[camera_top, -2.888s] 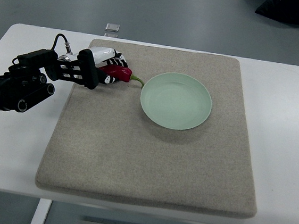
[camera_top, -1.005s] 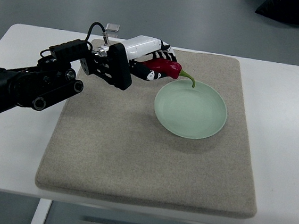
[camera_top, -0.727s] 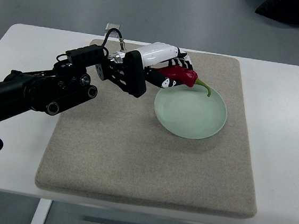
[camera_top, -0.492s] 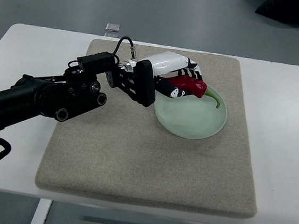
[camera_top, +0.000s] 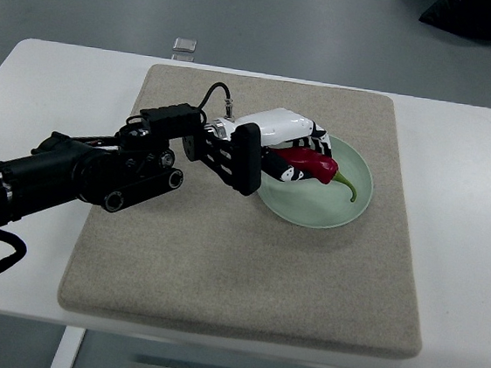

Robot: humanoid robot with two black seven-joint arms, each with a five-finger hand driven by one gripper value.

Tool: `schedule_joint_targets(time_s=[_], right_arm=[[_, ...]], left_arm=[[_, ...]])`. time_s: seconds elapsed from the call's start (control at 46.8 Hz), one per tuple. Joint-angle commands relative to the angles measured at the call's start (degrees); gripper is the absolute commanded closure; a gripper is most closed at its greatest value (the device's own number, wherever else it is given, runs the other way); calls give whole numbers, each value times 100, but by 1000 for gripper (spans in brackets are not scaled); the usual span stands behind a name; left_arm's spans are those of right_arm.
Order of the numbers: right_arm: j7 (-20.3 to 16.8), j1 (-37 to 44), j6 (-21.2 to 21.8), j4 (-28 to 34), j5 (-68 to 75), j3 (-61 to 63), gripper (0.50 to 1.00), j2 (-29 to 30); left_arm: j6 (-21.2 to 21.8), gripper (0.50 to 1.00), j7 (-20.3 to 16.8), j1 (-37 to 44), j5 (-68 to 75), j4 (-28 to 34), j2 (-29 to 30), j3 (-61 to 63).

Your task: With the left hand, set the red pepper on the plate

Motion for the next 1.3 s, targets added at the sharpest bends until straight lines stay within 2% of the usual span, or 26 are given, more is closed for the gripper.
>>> schedule_joint_targets(time_s=[0.0,0.235,0.492,0.556,0.62,0.706,0.77,0.834,0.92,1.027,1.091,1.155,1.283], right_arm=[[-3,0,2,0,0,0,568,0],[5,0,2,0,0,0,568,0],[-3,0,2,0,0,0,568,0],[-3,0,2,0,0,0,568,0],[-3,0,-7,0,0,0,568,0],[-3,0,-7,0,0,0,568,0],[-3,0,2,0,0,0,568,0],[-3,0,2,0,0,0,568,0],[-3,0,2,0,0,0,568,0],[-3,0,2,0,0,0,568,0],[-3,0,-7,0,0,0,568,0],[-3,0,-7,0,0,0,568,0],[-3,0,2,0,0,0,568,0]], left_arm=[[5,1000,0,9,-8,10,0,11],[14,1000,0,26,-35,37,0,2],[216,1000,0,35,-123,28,-9,2],[216,960,0,44,-132,37,-18,-7],[225,941,0,53,-140,28,-18,-15],[304,845,0,70,-140,28,-18,-24],[401,827,0,79,-140,28,-62,-7],[480,770,0,79,-140,28,-71,-7],[541,731,0,79,-140,28,-80,-15],[542,716,0,79,-140,19,-80,-24],[542,660,0,97,-140,2,-79,-50],[542,649,0,105,-149,-25,-71,-77],[550,577,0,176,-342,-25,-71,-121]])
